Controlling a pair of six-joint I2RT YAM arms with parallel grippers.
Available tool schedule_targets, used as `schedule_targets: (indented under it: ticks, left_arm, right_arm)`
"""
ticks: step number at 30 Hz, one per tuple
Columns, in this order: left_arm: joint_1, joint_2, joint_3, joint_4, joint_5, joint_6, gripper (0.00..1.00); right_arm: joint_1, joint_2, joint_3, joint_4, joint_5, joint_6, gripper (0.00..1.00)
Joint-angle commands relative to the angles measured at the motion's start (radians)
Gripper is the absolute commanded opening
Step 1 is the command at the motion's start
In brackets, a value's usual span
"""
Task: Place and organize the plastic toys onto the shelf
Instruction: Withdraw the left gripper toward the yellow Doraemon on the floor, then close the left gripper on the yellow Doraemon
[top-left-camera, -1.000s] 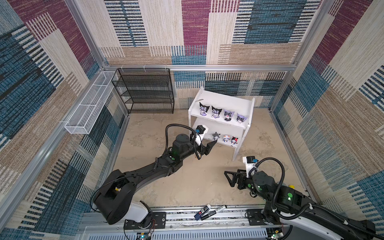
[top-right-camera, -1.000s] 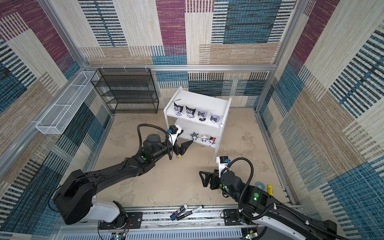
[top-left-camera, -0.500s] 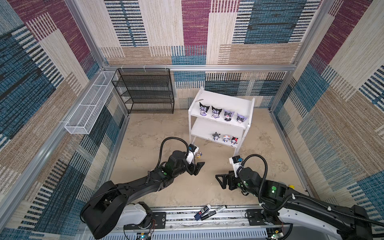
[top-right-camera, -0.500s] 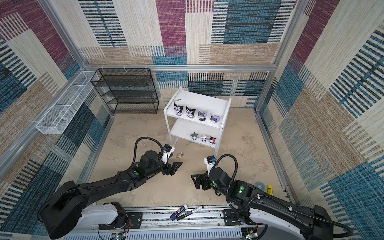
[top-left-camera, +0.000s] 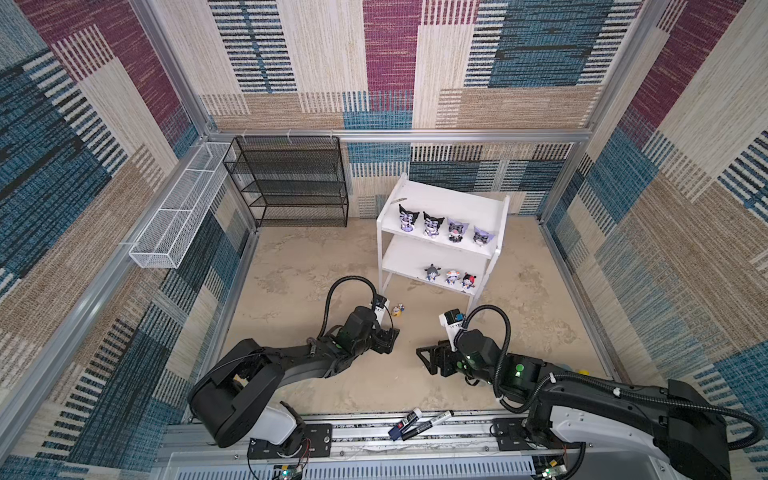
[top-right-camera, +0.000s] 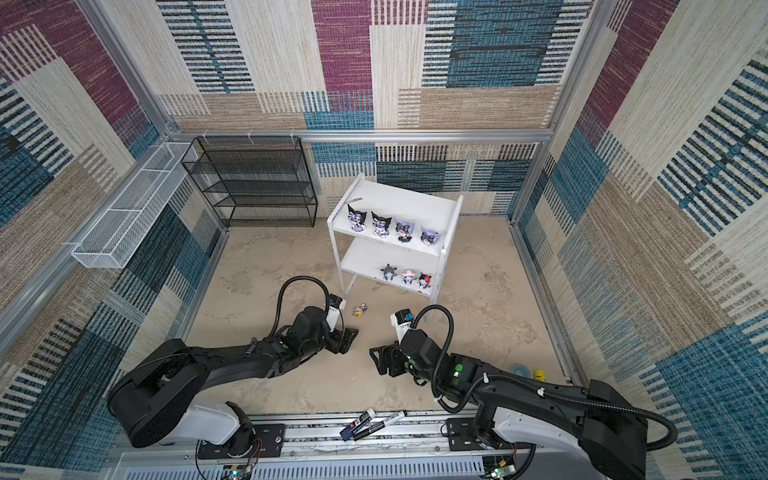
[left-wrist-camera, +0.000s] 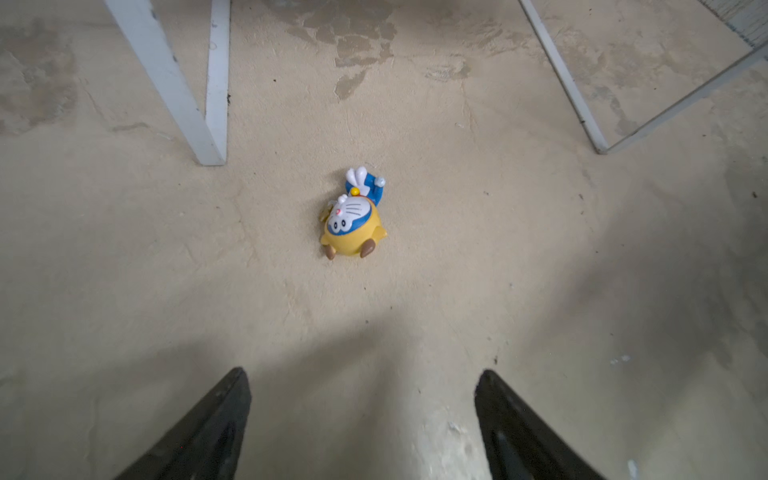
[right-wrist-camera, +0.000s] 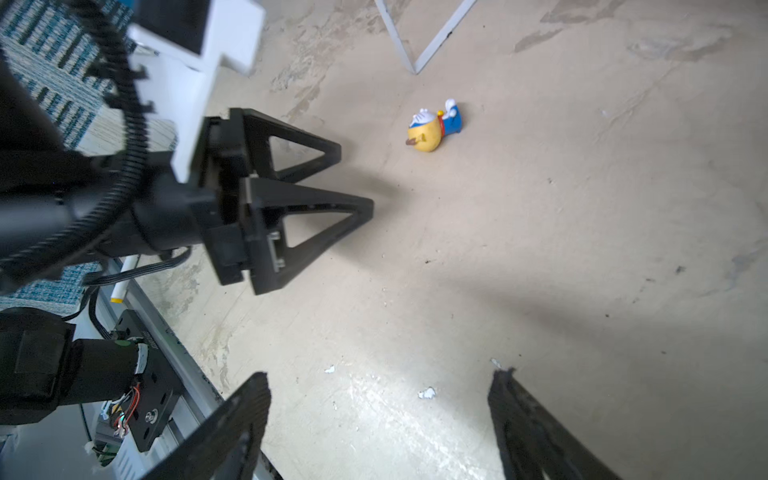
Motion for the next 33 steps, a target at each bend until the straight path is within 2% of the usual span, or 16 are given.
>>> schedule_targets:
  ticks: [1,7,11,19,22,33]
  left_arm:
    - [0.001,0.074,0.037,0.115,-0.033,-0.024,0.83]
    - [0.001,0.199,0.121,0.15,-0.1,-0.039,0.82]
    - [0.008,0.249,0.158,0.174,-0.102,-0.026,0.81]
    - [0.015,0.287,0.173,0.207,-0.089,-0.01,0.63]
    - [0.016,0.292,0.156,0.285,-0.064,0.0,0.59]
    - [0.019,0.308,0.146,0.305,-0.061,0.014,0.46]
  right_arm:
    - [0.001,-0.042,0.0,-0.004,0.012,0.005,0.85]
    - [0.001,-0.17,-0.015,-0.094,0.035,0.021,0.85]
    - [0.001,-0.228,-0.025,-0.127,0.046,0.029,0.85]
    - [0.001,-0.25,-0.029,-0.14,0.051,0.034,0.85]
    - [0.002,-0.25,-0.031,-0.141,0.049,0.034,0.85]
    - [0.001,-0.268,-0.041,-0.146,0.049,0.032,0.84]
